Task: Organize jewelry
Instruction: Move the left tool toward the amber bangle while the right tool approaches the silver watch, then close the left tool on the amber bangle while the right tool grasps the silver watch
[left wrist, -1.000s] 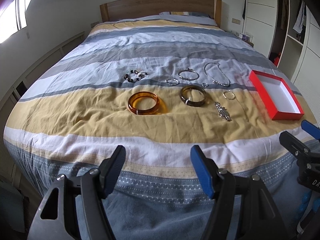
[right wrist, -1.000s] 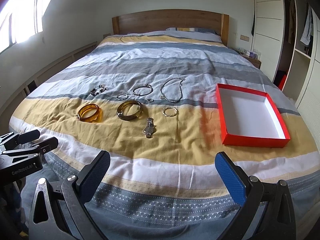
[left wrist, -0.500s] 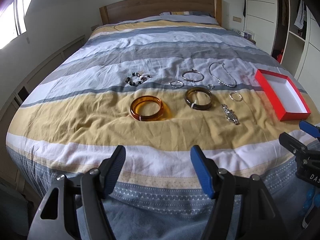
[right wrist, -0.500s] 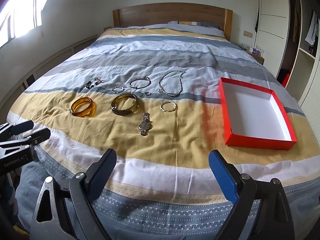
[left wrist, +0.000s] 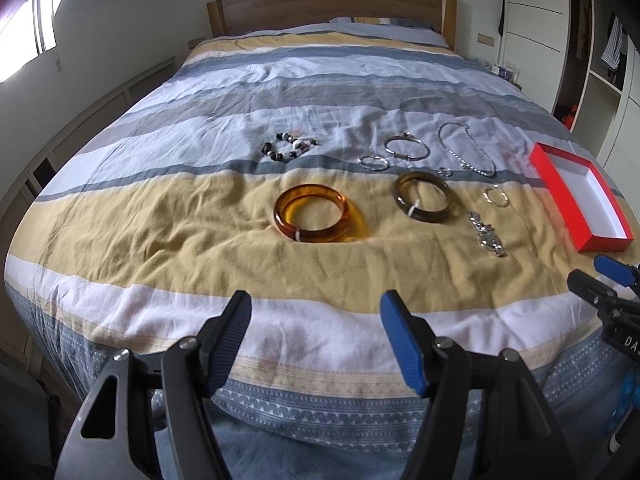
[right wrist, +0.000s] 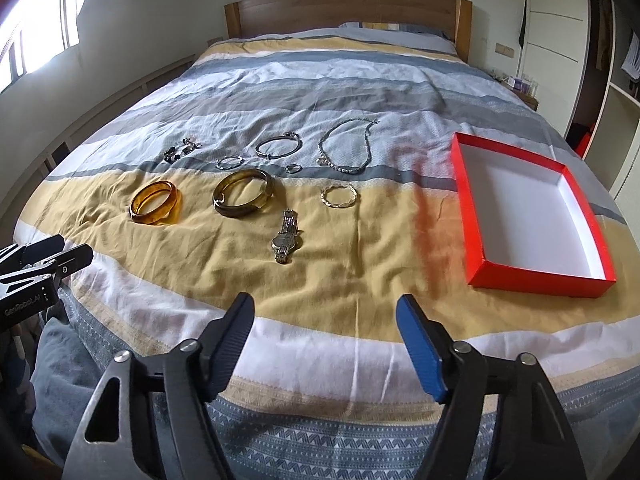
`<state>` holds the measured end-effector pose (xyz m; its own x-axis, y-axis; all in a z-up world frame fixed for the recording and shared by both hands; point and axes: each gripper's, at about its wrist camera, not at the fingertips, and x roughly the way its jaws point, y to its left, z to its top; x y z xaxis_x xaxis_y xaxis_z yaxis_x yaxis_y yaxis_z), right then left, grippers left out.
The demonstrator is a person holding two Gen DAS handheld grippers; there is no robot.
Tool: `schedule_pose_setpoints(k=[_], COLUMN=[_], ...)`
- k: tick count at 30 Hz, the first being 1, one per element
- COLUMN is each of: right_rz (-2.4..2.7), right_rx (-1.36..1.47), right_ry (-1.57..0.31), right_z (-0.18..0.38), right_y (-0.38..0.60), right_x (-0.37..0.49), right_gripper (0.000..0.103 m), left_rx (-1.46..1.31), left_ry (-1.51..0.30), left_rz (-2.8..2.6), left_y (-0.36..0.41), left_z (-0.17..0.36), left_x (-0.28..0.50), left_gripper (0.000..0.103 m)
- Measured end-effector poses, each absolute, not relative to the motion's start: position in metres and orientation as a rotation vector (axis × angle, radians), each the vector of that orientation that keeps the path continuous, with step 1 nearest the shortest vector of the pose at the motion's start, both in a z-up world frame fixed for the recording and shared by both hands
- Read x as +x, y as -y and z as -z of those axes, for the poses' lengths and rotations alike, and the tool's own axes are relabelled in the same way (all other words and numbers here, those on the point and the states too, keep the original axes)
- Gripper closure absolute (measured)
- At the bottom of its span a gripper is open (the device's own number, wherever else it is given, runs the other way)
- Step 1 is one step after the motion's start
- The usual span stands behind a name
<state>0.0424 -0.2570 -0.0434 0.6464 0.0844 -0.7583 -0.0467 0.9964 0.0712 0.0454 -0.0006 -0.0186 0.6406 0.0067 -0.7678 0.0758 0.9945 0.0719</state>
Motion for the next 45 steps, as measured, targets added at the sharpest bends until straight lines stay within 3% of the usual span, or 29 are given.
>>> schedule_pose_setpoints(k=[8, 26, 45], right_rz=[-0.108, -0.168, -0.276], right_rx=[0.068, 0.093, 0.082], right_ry=[-0.880, -0.921, -0.989], right_z=[0.048, 0.063, 0.082], right_y=[0.257, 0.255, 0.227], right_x=[0.061, 0.094, 0.138], right_gripper=[0.046, 0.056, 0.062], left_rx=[0.090, 0.100, 0.052], left_ry=[-0.901, -0.953, -0.917], left_rz=[0.029, 0.013, 0.127], left_y=[-0.010, -0.018, -0.015], left_z=[0.028, 0.047, 0.033], left_x=[0.056, 0.080, 0.128], left_gripper=[0.039, 0.040, 0.057])
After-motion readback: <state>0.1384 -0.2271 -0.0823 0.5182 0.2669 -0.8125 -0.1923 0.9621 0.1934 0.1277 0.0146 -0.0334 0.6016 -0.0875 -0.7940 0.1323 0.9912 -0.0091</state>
